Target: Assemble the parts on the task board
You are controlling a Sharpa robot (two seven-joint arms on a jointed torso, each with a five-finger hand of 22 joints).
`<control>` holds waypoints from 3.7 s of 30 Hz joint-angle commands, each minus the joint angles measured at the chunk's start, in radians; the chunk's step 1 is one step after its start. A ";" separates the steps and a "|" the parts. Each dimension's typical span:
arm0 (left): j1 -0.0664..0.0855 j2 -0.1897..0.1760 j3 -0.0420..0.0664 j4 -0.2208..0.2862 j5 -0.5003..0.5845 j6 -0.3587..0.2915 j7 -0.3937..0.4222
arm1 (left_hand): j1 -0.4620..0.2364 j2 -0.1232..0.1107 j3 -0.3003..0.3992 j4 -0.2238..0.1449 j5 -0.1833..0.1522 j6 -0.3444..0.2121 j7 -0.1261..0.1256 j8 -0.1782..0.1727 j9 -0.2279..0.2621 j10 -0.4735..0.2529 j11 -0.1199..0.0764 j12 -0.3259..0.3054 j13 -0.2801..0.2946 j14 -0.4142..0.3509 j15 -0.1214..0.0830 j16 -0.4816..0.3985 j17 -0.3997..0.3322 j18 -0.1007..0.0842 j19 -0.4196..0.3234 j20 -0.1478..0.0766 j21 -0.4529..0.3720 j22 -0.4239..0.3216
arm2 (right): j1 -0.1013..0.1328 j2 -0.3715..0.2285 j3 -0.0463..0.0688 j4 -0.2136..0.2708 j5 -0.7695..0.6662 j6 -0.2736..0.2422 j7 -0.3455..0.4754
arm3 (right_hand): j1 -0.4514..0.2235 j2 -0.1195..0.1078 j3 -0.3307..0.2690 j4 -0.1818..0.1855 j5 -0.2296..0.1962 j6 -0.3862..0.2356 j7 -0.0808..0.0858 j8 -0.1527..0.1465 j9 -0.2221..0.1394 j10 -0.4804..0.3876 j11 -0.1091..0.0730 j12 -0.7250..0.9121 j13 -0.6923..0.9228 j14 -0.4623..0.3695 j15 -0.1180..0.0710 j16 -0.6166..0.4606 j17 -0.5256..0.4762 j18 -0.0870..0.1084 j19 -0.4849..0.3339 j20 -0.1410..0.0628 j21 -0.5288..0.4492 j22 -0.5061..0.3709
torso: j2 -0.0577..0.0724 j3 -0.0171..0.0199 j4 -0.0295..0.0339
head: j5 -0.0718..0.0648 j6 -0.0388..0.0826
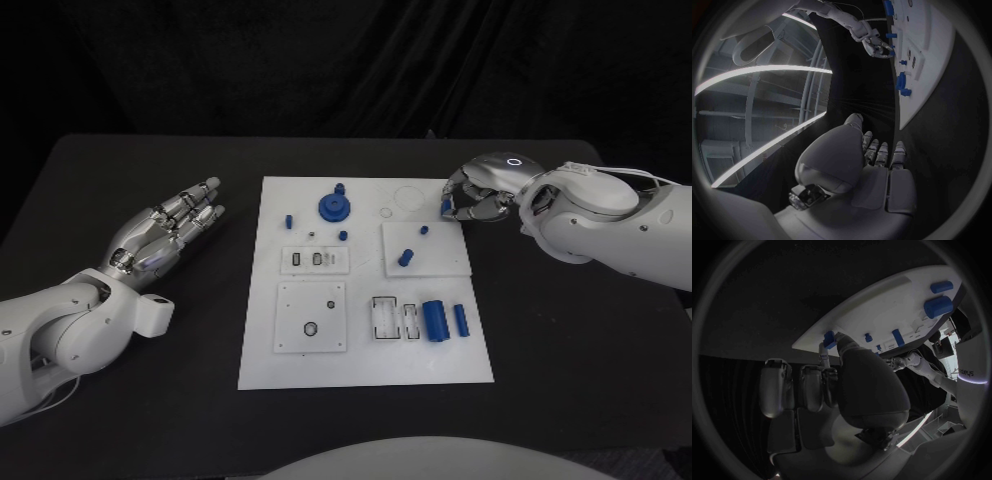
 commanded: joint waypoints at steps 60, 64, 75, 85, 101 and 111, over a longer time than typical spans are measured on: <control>0.000 0.014 0.001 -0.007 0.000 0.018 0.136 | 0.004 -0.008 0.009 -0.002 0.006 0.001 0.011 0.003 0.002 0.000 0.011 -0.002 0.001 0.000 0.006 -0.004 -0.001 0.023 -0.001 0.011 -0.003 -0.002 | -0.045 0.320 0.003 0.132 -0.118 0.046 -0.138 | -0.021 0.011 0.014 -0.023 0.082 -0.012 0.032 0.014 0.068 0.106 0.022 0.003 0.263 0.085 0.012 -0.021 0.184 -0.007 0.019 0.006 -0.024 0.175 | 0.000 -0.0008 0.0000 | 0.058 -0.021; -0.001 0.015 0.001 -0.008 0.000 0.020 0.136 | 0.004 -0.008 0.009 -0.002 0.006 0.001 0.011 0.003 0.002 0.000 0.011 -0.002 0.001 0.000 0.006 -0.004 -0.001 0.023 -0.001 0.011 -0.003 -0.002 | -0.046 0.322 0.003 0.134 -0.119 0.058 -0.139 | -0.025 0.008 0.016 -0.028 0.077 -0.026 0.037 0.005 0.067 0.106 0.026 0.003 0.263 0.085 0.016 -0.023 0.182 -0.006 0.019 0.009 -0.027 0.175 | 0.000 -0.0011 0.0011 | 0.058 -0.023; -0.001 0.016 0.001 -0.012 0.000 0.022 0.135 | 0.005 -0.007 0.010 -0.002 0.006 0.003 0.012 0.003 0.002 0.000 0.011 -0.002 0.001 0.000 0.006 -0.004 -0.001 0.023 -0.001 0.012 -0.003 -0.002 | -0.047 0.325 0.003 0.135 -0.120 0.083 -0.135 | -0.052 -0.001 0.016 -0.044 -0.023 -0.095 0.050 -0.051 0.051 0.106 0.036 0.003 0.263 0.084 0.025 -0.025 0.179 -0.004 0.017 0.020 -0.037 0.174 | 0.000 -0.0008 -0.0002 | 0.059 -0.028; -0.001 0.018 0.001 -0.016 0.000 0.023 0.134 | 0.005 -0.007 0.010 -0.003 0.006 0.004 0.014 0.003 0.002 0.000 0.011 -0.002 0.000 0.000 0.007 -0.004 -0.001 0.023 -0.001 0.012 -0.003 -0.002 | -0.047 0.329 0.003 0.130 -0.120 0.096 -0.131 | -0.083 -0.004 -0.005 -0.044 -0.143 -0.144 0.057 -0.105 0.016 0.106 0.043 0.003 0.263 0.083 0.031 -0.028 0.175 -0.003 0.016 0.026 -0.046 0.174 | 0.000 -0.0005 -0.0001 | 0.058 -0.034; -0.002 0.015 0.001 -0.014 0.000 0.016 0.136 | 0.006 -0.007 0.012 -0.003 0.005 0.005 0.017 0.004 0.002 0.000 0.011 -0.002 0.000 0.000 0.007 -0.004 -0.001 0.023 -0.001 0.012 -0.003 -0.002 | -0.047 0.315 0.003 0.135 -0.120 0.027 -0.106 | -0.097 -0.024 -0.030 -0.012 -0.229 -0.415 0.054 -0.195 -0.146 0.106 0.041 0.003 0.263 0.081 0.030 -0.036 0.165 0.000 0.014 0.026 -0.065 0.174 | 0.000 -0.0002 -0.0002 | 0.061 -0.031; -0.001 0.010 0.001 0.004 -0.003 -0.027 0.132 | 0.013 -0.003 0.023 -0.009 0.009 0.029 0.029 0.008 0.005 0.004 0.012 0.001 0.001 0.000 0.013 -0.004 -0.001 0.027 -0.001 0.027 -0.003 -0.002 | -0.029 0.238 0.004 0.190 -0.087 -0.137 -0.041 | -0.087 -0.051 -0.024 0.055 -0.252 -0.492 0.045 -0.197 -0.209 0.106 0.033 0.003 0.263 0.081 0.024 -0.034 0.166 -0.001 0.016 0.021 -0.065 0.177 | 0.000 0.0002 -0.0004 | 0.076 0.008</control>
